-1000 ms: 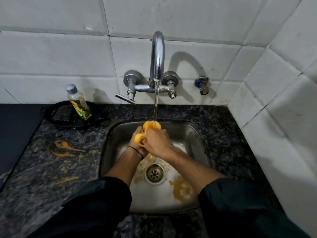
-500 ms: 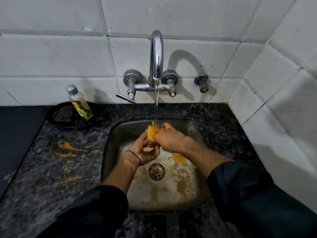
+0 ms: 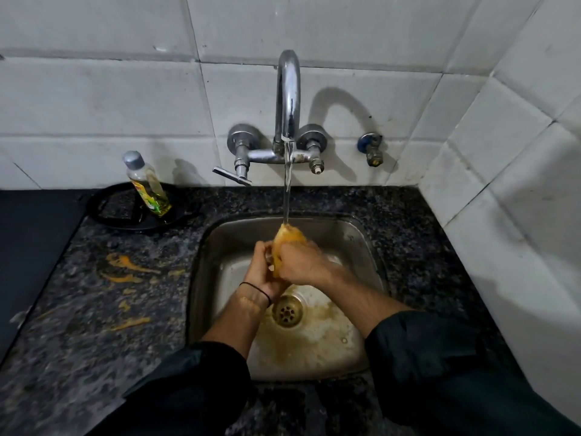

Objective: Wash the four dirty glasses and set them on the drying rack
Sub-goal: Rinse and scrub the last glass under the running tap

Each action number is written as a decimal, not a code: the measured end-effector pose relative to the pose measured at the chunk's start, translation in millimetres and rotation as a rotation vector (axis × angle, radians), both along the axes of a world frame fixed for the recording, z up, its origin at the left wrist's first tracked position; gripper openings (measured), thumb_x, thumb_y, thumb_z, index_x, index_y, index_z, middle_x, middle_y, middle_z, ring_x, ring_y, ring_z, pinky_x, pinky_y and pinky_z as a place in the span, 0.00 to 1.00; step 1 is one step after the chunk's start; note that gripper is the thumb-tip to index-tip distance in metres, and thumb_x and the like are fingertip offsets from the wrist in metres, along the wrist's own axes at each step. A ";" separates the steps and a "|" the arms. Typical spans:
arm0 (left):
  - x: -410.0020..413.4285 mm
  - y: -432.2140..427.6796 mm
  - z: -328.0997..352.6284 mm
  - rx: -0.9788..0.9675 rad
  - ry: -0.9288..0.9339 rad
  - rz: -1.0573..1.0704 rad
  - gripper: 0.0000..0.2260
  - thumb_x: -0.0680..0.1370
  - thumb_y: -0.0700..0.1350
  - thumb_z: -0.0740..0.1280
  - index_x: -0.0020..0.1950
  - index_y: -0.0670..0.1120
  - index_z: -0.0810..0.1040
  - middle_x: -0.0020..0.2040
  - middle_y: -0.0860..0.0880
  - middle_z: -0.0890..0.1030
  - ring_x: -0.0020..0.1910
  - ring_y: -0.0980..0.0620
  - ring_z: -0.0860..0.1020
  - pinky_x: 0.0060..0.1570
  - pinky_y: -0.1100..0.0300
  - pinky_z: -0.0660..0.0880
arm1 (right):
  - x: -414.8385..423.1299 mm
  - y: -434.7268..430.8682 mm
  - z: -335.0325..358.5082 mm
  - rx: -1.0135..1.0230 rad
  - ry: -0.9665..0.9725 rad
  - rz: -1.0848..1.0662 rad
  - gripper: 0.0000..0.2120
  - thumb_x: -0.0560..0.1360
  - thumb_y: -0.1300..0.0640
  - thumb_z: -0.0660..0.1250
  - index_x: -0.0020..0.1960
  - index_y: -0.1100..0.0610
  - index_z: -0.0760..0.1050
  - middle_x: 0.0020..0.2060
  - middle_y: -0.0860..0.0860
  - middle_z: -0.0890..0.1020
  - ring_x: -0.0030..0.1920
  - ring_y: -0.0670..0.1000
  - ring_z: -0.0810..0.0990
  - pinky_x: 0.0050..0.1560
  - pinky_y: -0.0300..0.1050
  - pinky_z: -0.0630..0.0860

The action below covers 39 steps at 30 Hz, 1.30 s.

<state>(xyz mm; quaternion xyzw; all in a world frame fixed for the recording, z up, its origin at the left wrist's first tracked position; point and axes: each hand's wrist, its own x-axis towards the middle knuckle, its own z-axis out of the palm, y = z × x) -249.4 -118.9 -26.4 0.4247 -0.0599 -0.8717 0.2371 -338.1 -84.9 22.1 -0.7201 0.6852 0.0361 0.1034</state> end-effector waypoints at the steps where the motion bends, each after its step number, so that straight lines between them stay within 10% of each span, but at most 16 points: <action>1: 0.5 -0.3 -0.8 -0.012 -0.010 -0.008 0.18 0.79 0.53 0.60 0.50 0.39 0.80 0.43 0.38 0.83 0.50 0.42 0.79 0.49 0.47 0.75 | -0.8 -0.3 -0.6 -0.031 -0.020 -0.036 0.06 0.77 0.55 0.66 0.52 0.55 0.78 0.53 0.55 0.78 0.56 0.59 0.80 0.48 0.48 0.72; 5: 5.0 -8.5 -6.1 0.055 -0.039 -0.100 0.20 0.76 0.59 0.67 0.50 0.41 0.83 0.49 0.43 0.84 0.57 0.47 0.79 0.66 0.57 0.71 | -15.4 2.8 3.0 0.043 0.040 0.143 0.12 0.78 0.57 0.65 0.61 0.52 0.74 0.63 0.52 0.77 0.65 0.56 0.73 0.70 0.56 0.63; 7: 6.5 -7.3 -8.0 -0.012 -0.022 -0.101 0.19 0.78 0.56 0.64 0.45 0.41 0.85 0.43 0.42 0.85 0.46 0.47 0.83 0.54 0.57 0.78 | -18.1 2.0 2.3 0.048 0.031 0.155 0.13 0.80 0.55 0.63 0.63 0.53 0.74 0.64 0.52 0.76 0.66 0.54 0.72 0.74 0.57 0.56; 12: 6.7 -6.5 -9.8 -0.063 -0.043 -0.043 0.11 0.73 0.51 0.65 0.45 0.43 0.79 0.40 0.44 0.80 0.42 0.47 0.80 0.45 0.53 0.79 | -12.2 2.2 -6.8 0.010 -0.157 0.056 0.10 0.77 0.55 0.66 0.56 0.55 0.79 0.55 0.53 0.80 0.58 0.56 0.79 0.55 0.49 0.74; 17: 11.9 -10.2 -7.8 0.041 -0.090 0.002 0.16 0.76 0.55 0.69 0.52 0.42 0.78 0.49 0.41 0.78 0.53 0.46 0.78 0.56 0.53 0.76 | -11.5 4.0 -14.4 -0.074 -0.094 0.140 0.13 0.77 0.60 0.66 0.60 0.50 0.73 0.61 0.50 0.78 0.65 0.55 0.73 0.65 0.54 0.62; 22: 11.1 -5.9 -18.2 -0.091 -0.011 0.112 0.17 0.79 0.53 0.65 0.57 0.41 0.80 0.58 0.40 0.79 0.59 0.44 0.78 0.65 0.48 0.73 | -6.5 -3.3 -15.2 -0.009 -0.389 -0.031 0.14 0.75 0.64 0.65 0.59 0.52 0.78 0.56 0.53 0.81 0.60 0.56 0.78 0.59 0.47 0.71; 26: 14.0 -13.3 -20.9 -0.001 -0.077 0.045 0.26 0.74 0.61 0.70 0.61 0.42 0.78 0.60 0.40 0.79 0.59 0.44 0.78 0.55 0.50 0.79 | -12.9 0.5 -12.6 -0.015 -0.164 0.104 0.07 0.76 0.56 0.62 0.53 0.49 0.75 0.57 0.49 0.77 0.59 0.54 0.72 0.63 0.48 0.63; 31: 12.4 -8.5 -16.8 -0.194 -0.031 0.078 0.16 0.81 0.53 0.62 0.55 0.41 0.79 0.47 0.40 0.83 0.46 0.47 0.83 0.50 0.54 0.80 | -6.9 -4.7 -11.4 -0.062 -0.418 -0.054 0.04 0.77 0.55 0.67 0.52 0.51 0.77 0.50 0.51 0.79 0.56 0.54 0.77 0.59 0.51 0.72; 36: 16.3 -14.0 -14.0 -0.211 -0.169 0.031 0.27 0.78 0.62 0.64 0.65 0.42 0.78 0.61 0.36 0.79 0.56 0.42 0.79 0.51 0.49 0.79 | -11.3 6.4 -18.4 -0.177 -0.192 0.125 0.15 0.78 0.59 0.64 0.63 0.49 0.75 0.59 0.49 0.77 0.61 0.51 0.73 0.56 0.45 0.66; 39: 19.9 -18.4 -21.3 -0.387 -0.179 0.190 0.22 0.78 0.50 0.69 0.66 0.38 0.71 0.60 0.35 0.79 0.49 0.41 0.81 0.44 0.49 0.80 | -6.3 9.8 -37.8 -0.009 -0.879 -0.124 0.21 0.78 0.63 0.66 0.70 0.52 0.74 0.65 0.53 0.79 0.66 0.54 0.76 0.70 0.52 0.70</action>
